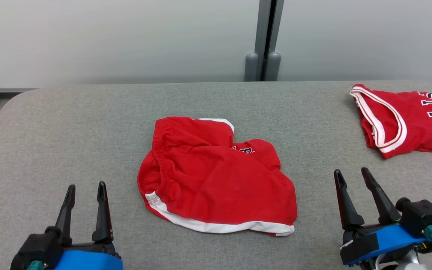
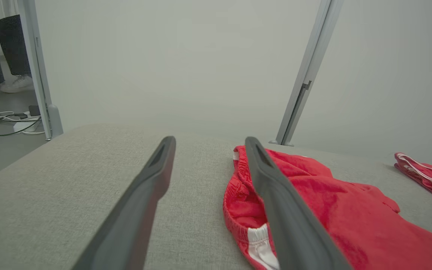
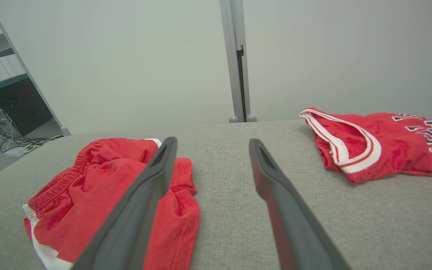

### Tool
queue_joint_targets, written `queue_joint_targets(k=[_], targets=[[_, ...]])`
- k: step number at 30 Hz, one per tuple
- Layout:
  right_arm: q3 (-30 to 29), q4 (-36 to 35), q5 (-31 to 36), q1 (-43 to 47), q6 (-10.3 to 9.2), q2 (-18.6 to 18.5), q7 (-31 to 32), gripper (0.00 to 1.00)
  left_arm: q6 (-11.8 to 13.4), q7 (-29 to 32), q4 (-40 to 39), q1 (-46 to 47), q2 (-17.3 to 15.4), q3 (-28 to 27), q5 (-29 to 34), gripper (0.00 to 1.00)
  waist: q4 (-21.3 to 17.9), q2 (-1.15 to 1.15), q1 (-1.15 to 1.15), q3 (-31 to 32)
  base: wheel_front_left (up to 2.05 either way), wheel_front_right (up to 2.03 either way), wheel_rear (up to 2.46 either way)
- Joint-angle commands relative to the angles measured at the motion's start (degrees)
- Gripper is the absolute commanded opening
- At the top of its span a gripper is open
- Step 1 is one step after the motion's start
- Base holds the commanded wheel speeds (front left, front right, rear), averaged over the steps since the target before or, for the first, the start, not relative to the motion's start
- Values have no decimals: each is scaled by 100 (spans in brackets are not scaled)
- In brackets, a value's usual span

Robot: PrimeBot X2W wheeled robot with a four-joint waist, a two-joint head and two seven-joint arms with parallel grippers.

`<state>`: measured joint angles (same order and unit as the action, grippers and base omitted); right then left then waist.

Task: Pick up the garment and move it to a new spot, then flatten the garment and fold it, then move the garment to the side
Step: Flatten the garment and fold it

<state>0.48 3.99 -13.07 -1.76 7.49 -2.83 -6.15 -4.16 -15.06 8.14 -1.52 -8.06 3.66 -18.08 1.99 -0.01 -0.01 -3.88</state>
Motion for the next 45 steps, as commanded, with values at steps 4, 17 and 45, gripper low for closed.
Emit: queue_joint_targets(k=[4, 17, 45], targets=[[-13, 0, 2, 79, 1, -9, 184, 100, -43, -11, 15, -127, 55, -75, 88, 100, 47, 1, 1, -17, 0, 0, 0], [6, 156, -38, -227, 1, -9, 882, 100, -157, -12, 76, -114, 161, -204, 207, 100, 73, 1, 1, -109, 0, 0, 0], [761, 145, -374, 241, 1, -9, 1901, 100, -342, 1762, 1057, 1080, -948, 1708, -199, 100, -203, 1, 1, -476, 0, 0, 0]])
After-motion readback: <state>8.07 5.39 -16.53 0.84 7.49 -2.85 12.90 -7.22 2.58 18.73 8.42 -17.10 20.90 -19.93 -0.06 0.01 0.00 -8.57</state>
